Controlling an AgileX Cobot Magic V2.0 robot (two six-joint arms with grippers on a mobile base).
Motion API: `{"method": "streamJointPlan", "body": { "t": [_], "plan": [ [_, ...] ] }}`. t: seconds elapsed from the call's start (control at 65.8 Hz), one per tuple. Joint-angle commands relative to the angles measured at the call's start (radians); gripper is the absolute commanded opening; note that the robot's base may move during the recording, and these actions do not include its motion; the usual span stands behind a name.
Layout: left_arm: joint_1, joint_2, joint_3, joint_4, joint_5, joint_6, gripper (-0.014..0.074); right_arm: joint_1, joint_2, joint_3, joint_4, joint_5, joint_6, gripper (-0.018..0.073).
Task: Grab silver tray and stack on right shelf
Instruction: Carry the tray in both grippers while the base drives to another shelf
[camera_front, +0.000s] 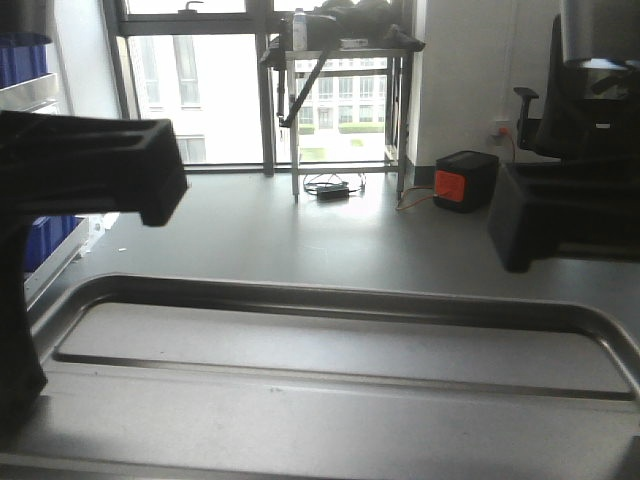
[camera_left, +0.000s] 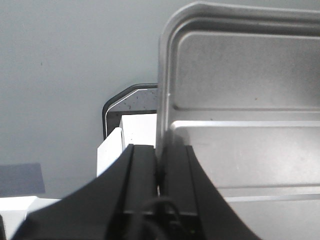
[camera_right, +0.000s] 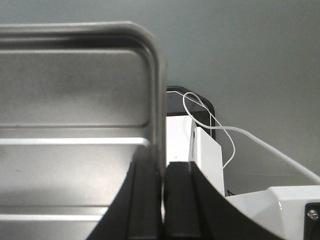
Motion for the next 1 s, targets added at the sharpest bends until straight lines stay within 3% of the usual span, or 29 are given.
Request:
{"method": "streamJointPlan", "body": {
  "t": [0.0,0.988],
  "plan": [
    [0.001,-0.030,-0.014,0.086,0.252,0.005,-0.0094,-0.006,-0.022,-0.017,-0.083,0.190,0.000,0.0078],
    [0.001,-0.030,-0.018,0.090,0.252,0.005,-0.0094,-0.006,-0.022,-0.017,-0.083,0.191,0.000,0.0078]
  ]
}}
